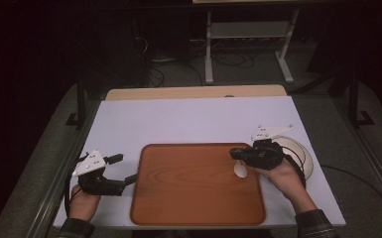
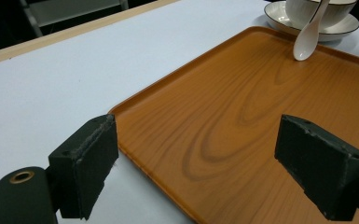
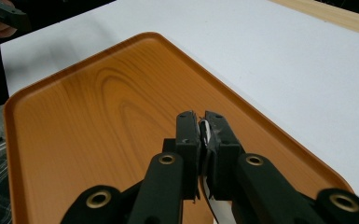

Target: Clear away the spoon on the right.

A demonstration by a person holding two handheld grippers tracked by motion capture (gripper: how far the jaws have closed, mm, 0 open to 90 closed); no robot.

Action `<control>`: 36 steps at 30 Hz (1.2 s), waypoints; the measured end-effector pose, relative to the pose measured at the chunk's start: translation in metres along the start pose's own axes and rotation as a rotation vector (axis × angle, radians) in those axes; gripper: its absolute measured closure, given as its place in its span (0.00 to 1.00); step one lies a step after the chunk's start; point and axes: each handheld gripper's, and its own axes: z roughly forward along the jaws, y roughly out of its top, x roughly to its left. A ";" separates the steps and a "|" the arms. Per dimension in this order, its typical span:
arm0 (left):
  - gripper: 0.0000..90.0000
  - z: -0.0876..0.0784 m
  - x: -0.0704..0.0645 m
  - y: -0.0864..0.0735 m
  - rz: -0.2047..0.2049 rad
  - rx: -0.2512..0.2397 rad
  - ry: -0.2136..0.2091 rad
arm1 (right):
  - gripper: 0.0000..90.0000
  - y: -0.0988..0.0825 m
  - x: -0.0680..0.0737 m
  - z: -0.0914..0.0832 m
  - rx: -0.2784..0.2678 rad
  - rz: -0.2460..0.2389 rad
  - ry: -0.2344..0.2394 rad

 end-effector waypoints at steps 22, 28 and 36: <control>0.14 0.000 0.000 0.000 -0.001 -0.002 -0.002 | 0.93 0.011 0.013 0.066 0.083 -0.054 0.069; 0.14 0.000 0.000 0.000 0.000 -0.002 -0.004 | 0.93 0.007 0.016 0.082 0.119 -0.057 0.085; 0.14 0.000 0.000 0.000 0.000 -0.001 -0.004 | 0.93 0.003 0.017 0.097 0.167 -0.062 0.092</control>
